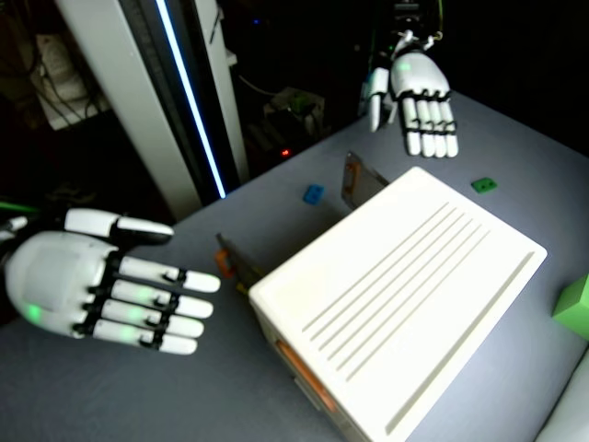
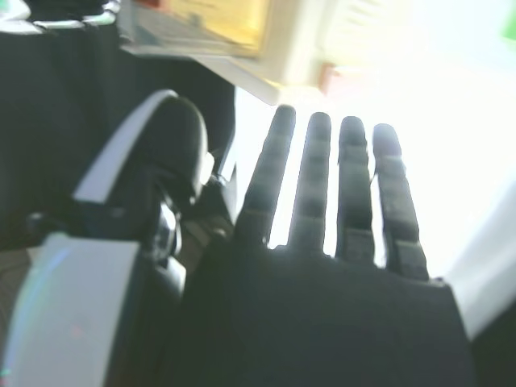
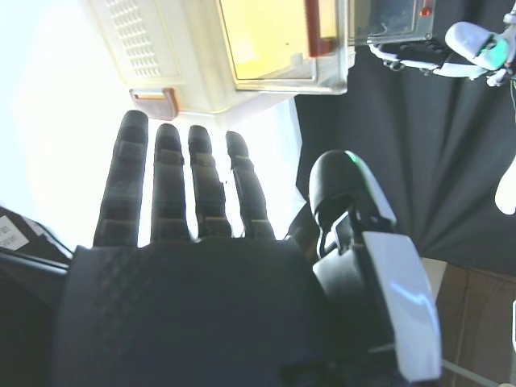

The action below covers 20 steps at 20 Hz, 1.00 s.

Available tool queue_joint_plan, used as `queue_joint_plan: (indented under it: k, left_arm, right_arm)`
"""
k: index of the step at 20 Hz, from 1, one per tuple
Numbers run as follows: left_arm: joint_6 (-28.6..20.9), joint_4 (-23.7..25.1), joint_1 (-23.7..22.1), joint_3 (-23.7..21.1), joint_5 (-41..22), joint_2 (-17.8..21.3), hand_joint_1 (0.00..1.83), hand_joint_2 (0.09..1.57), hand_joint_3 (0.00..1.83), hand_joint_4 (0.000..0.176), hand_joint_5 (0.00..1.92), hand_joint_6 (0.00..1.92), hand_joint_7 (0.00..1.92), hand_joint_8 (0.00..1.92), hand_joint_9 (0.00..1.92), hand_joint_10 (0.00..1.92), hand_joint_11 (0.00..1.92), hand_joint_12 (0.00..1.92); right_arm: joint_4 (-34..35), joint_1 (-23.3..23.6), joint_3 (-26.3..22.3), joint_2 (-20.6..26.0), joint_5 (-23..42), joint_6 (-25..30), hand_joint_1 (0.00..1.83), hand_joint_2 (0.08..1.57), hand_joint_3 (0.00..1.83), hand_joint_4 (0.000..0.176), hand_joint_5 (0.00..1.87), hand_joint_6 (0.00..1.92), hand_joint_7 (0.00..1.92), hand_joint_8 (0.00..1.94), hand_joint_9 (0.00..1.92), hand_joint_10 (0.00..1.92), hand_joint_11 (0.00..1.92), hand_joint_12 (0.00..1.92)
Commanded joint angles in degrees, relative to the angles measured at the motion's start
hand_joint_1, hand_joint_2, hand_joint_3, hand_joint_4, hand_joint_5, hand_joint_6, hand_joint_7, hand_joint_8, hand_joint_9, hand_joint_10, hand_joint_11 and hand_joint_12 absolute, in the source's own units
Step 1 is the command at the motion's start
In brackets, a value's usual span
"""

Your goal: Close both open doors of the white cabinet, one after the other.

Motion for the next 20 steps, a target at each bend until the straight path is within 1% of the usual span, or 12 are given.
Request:
queue_joint_plan:
  k: [1,2,5,7,8,9,10,11,17,18,19,20]
  left_arm:
    - [-0.65,0.75,-0.89,0.19,-5.98,-0.22,0.0,1.57,0.2,0.0,0.01,0.0,0.0,0.0,0.0,0.0,0.03,0.04]
    - [-0.85,1.26,-1.24,0.29,-5.74,-0.47,0.0,1.57,0.22,0.0,0.01,0.0,0.0,0.0,0.0,0.0,0.05,0.05]
    - [-1.99,2.97,-2.35,1.07,-4.07,-1.27,0.0,1.57,0.22,0.0,0.03,0.0,0.0,0.0,0.0,0.0,0.04,0.07]
    - [-2.81,4.21,-2.91,1.42,-3.1,-1.75,0.0,1.57,0.24,0.0,0.04,0.0,0.0,0.0,0.0,0.0,0.03,0.08]
    - [-2.91,4.53,-3.08,1.43,-2.95,-1.93,0.0,1.57,0.21,0.0,0.05,0.0,0.0,0.0,0.0,0.0,0.03,0.1]
    - [-2.91,4.67,-3.19,1.45,-2.77,-2.02,0.0,1.57,0.18,0.0,0.08,0.0,0.03,0.0,0.03,0.0,0.01,0.3]
    - [-3.09,4.86,-3.36,1.6,-2.44,-2.22,0.0,1.57,0.18,0.0,0.09,0.0,0.03,0.0,0.04,0.0,0.0,0.37]
    - [-3.4,5.14,-3.55,1.8,-2.13,-2.44,0.0,1.57,0.2,0.0,0.1,0.0,0.02,0.0,0.03,0.0,0.0,0.36]
    - [-4.27,6.99,-4.98,2.06,-1.51,-2.96,0.0,1.57,0.25,0.0,0.07,0.0,0.0,0.0,0.02,0.0,0.0,0.33]
    - [-4.43,7.38,-5.29,2.1,-1.38,-3.07,0.0,1.57,0.23,0.0,0.05,0.0,0.0,0.0,0.0,0.0,0.0,0.29]
    - [-4.66,7.84,-5.62,2.17,-1.15,-3.21,0.0,1.57,0.22,0.0,0.03,0.0,0.0,0.0,0.0,0.0,0.0,0.3]
    - [-5.05,8.41,-6.05,2.31,-0.91,-3.46,0.0,1.57,0.17,0.0,0.03,0.0,0.0,0.0,0.0,0.0,0.0,0.32]
  right_arm:
    - [1.25,0.33,0.29,-0.03,6.49,0.31,0.0,1.45,0.0,0.047,0.1,0.0,0.06,0.0,0.07,0.01,0.13,0.02]
    - [1.25,0.33,0.31,-0.04,6.49,0.31,0.0,1.44,0.0,0.054,0.11,0.0,0.06,0.0,0.06,0.0,0.12,0.01]
    - [1.25,0.33,0.4,-0.23,6.4,0.31,0.0,1.44,0.0,0.049,0.1,0.0,0.06,0.0,0.05,0.0,0.11,0.0]
    - [1.25,0.43,0.48,-0.3,6.39,0.31,0.0,1.45,0.0,0.055,0.1,0.0,0.06,0.0,0.05,0.0,0.11,0.01]
    - [1.25,0.53,0.48,-0.3,6.39,0.31,0.0,1.44,0.0,0.062,0.11,0.0,0.06,0.0,0.06,0.0,0.12,0.01]
    - [1.25,0.6,0.48,-0.3,6.4,0.31,0.0,1.42,0.0,0.06,0.11,0.0,0.06,0.0,0.06,0.01,0.12,0.01]
    - [1.25,0.64,0.49,-0.3,6.4,0.31,0.0,1.42,0.0,0.062,0.11,0.0,0.06,0.0,0.06,0.01,0.12,0.01]
    - [1.25,0.64,0.49,-0.3,6.4,0.31,0.0,1.42,0.0,0.068,0.1,0.0,0.06,0.0,0.06,0.0,0.11,0.0]
    - [1.12,0.69,0.48,-0.31,6.44,0.32,0.0,1.43,0.0,0.06,0.1,0.0,0.07,0.0,0.07,0.0,0.12,0.0]
    - [1.08,0.69,0.48,-0.31,6.43,0.32,0.0,1.44,0.0,0.048,0.11,0.0,0.07,0.0,0.07,0.0,0.12,0.01]
    - [1.07,0.69,0.48,-0.31,6.43,0.32,0.0,1.45,0.01,0.052,0.11,0.0,0.07,0.0,0.08,0.0,0.12,0.0]
    - [1.07,0.69,0.49,-0.3,6.43,0.32,0.0,1.44,0.0,0.074,0.11,0.0,0.07,0.0,0.07,0.0,0.11,0.0]
